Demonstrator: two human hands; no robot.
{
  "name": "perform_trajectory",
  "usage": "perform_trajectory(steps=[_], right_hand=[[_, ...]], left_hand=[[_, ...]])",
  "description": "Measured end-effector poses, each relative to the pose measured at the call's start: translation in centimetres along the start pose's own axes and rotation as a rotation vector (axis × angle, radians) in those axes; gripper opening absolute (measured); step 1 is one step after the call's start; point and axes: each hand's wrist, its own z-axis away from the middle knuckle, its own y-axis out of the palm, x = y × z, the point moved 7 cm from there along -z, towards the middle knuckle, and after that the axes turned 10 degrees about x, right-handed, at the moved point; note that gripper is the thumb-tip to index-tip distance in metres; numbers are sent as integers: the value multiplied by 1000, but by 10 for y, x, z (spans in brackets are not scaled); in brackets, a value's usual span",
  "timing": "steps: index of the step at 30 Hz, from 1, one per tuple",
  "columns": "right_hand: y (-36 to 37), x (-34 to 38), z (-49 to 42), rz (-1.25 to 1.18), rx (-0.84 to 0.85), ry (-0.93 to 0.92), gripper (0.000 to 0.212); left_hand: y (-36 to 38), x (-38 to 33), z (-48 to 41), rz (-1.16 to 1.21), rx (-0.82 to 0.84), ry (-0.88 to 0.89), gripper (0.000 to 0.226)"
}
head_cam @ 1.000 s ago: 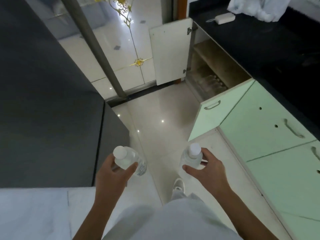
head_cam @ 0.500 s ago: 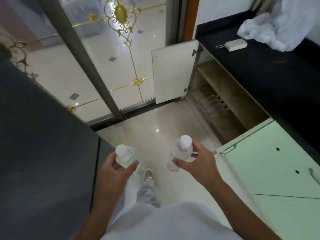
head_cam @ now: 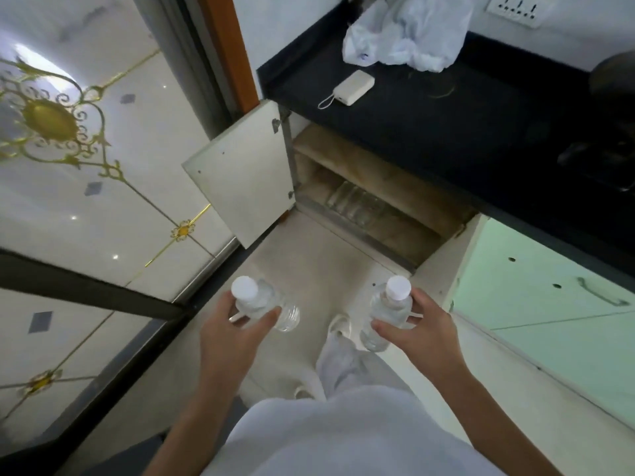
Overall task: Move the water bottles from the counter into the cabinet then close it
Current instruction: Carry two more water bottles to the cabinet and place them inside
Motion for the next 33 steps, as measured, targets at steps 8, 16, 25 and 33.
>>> perform_trajectory(steps=[8, 16, 25, 33], right_hand=[[32, 60, -143, -29, 79, -35, 52], [42, 143, -240, -54, 141, -92, 70], [43, 146, -266, -109, -113, 184, 65], [64, 121, -227, -251, -378, 475, 63]], left_hand=[[-22, -29, -106, -64, -6, -37, 45], [-57, -55, -193, -111, -36, -60, 47], [-49, -78, -326, -255, 284, 20, 43], [-10, -105, -409, -385, 610, 142, 52]])
